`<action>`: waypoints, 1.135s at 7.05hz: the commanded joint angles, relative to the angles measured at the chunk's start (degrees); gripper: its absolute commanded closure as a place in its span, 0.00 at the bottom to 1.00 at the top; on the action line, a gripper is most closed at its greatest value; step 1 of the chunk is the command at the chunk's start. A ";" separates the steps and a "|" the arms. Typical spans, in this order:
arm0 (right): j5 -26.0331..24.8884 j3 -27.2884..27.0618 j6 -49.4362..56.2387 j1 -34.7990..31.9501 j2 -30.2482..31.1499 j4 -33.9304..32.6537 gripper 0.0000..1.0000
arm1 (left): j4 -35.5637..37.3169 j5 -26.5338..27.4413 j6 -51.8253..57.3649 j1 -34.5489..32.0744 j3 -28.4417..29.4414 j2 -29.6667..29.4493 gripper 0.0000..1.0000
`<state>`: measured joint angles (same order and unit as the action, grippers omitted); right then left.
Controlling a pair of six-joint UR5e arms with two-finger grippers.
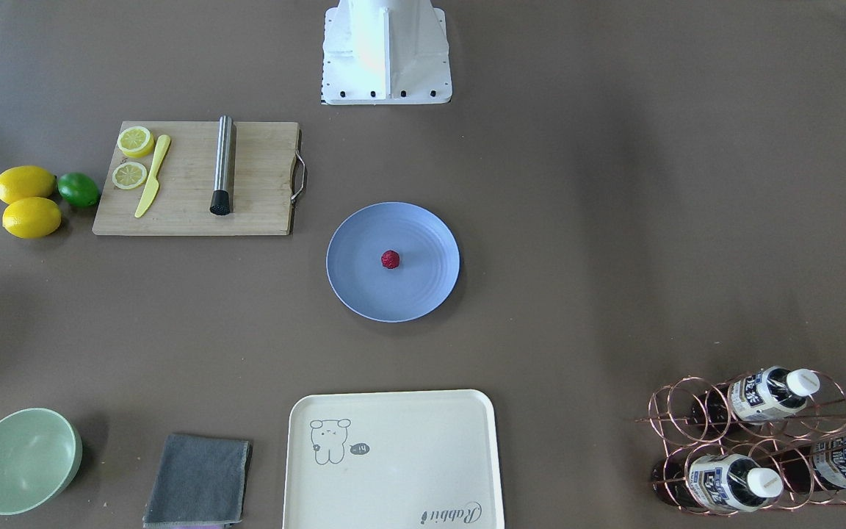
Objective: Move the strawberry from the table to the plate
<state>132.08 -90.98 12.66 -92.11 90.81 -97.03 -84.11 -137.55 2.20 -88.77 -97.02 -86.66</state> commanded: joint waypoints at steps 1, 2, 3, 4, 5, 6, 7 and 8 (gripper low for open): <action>0.11 0.01 0.00 0.00 -0.19 0.00 0.00 | 0.00 0.00 0.00 0.00 0.08 0.00 0.02; 0.02 0.27 0.00 0.00 -0.37 0.00 0.00 | 0.00 0.00 0.00 0.00 0.08 0.00 0.02; 0.02 0.28 0.00 0.00 -0.45 0.00 0.00 | 0.00 0.00 0.00 0.00 0.08 0.00 0.02; 0.02 0.36 0.09 0.00 -0.46 0.00 0.00 | 0.00 0.00 0.00 0.00 0.08 0.00 0.02; 0.02 0.54 0.00 0.00 -0.63 0.00 0.00 | 0.00 0.00 0.00 0.00 0.25 0.00 0.02; 0.02 0.71 0.00 0.00 -0.72 0.00 0.00 | 0.00 0.00 0.00 0.00 0.34 0.00 0.02; 0.02 0.72 0.09 0.00 -0.72 0.00 0.00 | 0.00 0.00 0.00 0.00 0.34 0.00 0.02; 0.02 0.80 0.00 0.09 -0.72 0.00 0.00 | 0.00 0.00 0.00 0.00 0.34 0.00 0.02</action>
<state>132.10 -90.27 12.70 -92.09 90.12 -97.03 -84.11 -137.55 2.20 -88.77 -96.71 -86.66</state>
